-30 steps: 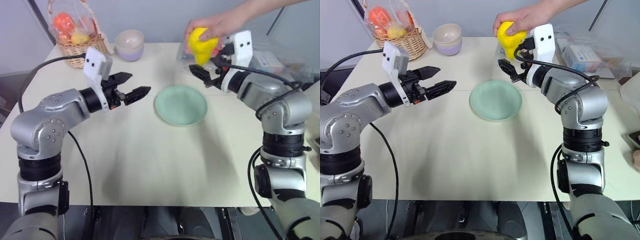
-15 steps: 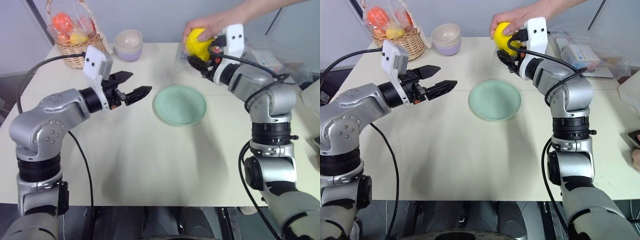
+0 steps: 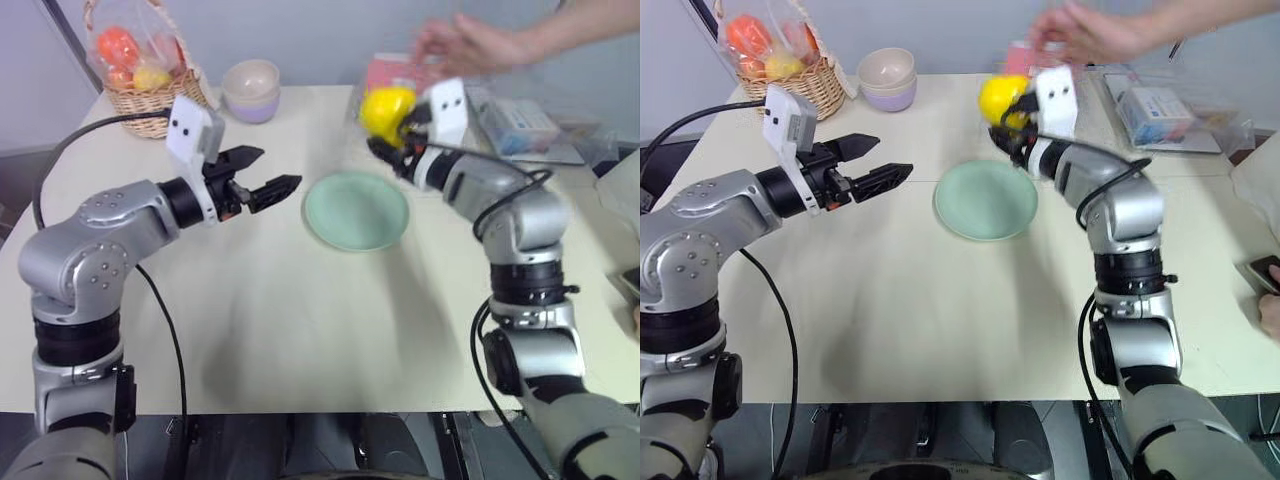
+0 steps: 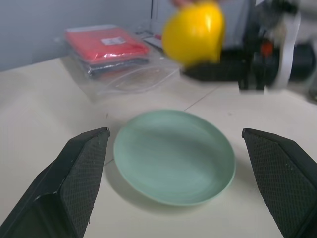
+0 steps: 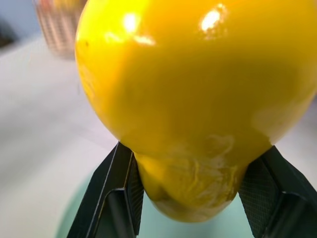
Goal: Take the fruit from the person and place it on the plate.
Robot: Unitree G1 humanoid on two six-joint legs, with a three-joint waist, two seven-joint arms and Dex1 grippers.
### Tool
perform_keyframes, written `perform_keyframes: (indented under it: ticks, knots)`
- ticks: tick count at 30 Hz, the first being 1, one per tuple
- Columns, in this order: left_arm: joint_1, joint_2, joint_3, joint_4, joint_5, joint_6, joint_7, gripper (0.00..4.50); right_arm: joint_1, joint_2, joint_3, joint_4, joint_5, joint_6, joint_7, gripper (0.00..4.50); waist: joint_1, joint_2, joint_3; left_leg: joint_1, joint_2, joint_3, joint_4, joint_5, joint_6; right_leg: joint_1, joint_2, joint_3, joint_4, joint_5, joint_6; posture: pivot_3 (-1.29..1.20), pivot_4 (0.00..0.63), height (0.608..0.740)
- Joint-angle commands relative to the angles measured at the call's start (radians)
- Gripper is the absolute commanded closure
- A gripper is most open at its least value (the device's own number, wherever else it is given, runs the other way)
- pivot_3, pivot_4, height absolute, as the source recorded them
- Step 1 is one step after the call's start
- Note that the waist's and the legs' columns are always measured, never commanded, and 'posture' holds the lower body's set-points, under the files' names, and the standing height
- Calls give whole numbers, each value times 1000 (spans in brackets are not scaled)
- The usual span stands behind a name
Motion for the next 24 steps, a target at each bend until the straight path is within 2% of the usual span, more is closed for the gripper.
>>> perform_keyframes:
  ticks: [1, 7, 12, 13, 17, 24]
  knots:
    - [-1, 14, 31, -30, -16, 0, 6, 0, 38, 29, 47, 15, -56, -73, -6, 2300, 0, 0, 0, 0, 0, 0, 0, 0, 0, 0, 0, 0, 0, 0, 0, 0, 150, 740]
    - [3, 22, 38, -36, -25, 8, 15, 0, 87, 68, 121, 71, -141, -161, 5, 2300, 0, 0, 0, 0, 0, 0, 0, 0, 0, -1, 0, 0, 1, 0, 0, 0, 150, 740]
    - [15, 28, 39, -41, -35, 14, 24, 0, 111, 57, 123, -30, -115, -115, 66, 269, 0, 0, 0, 0, 0, 0, 0, 0, -1, 0, 0, 0, 1, 0, 0, 0, 150, 740]
    - [18, 28, 40, -42, -37, 15, 26, 0, 118, 43, 116, -75, -97, -94, 90, 72, 1, 0, 0, 0, 0, 0, 0, 0, -1, 0, 0, 0, 1, 0, 0, 0, 150, 740]
    - [24, 27, 42, -46, -42, 17, 28, 0, 138, -57, 41, -274, -9, -18, 194, 72, 5, 0, 0, 0, 0, 0, 0, 0, -1, 0, 0, 0, 1, 0, 0, 0, 150, 740]
    - [40, 34, 43, -48, -53, 13, 25, 0, 220, -388, -281, -575, 259, 106, 416, 72, 24, 0, 0, 0, 0, 0, 0, 0, 1, 2, 0, 0, -2, 0, 0, 0, 150, 740]
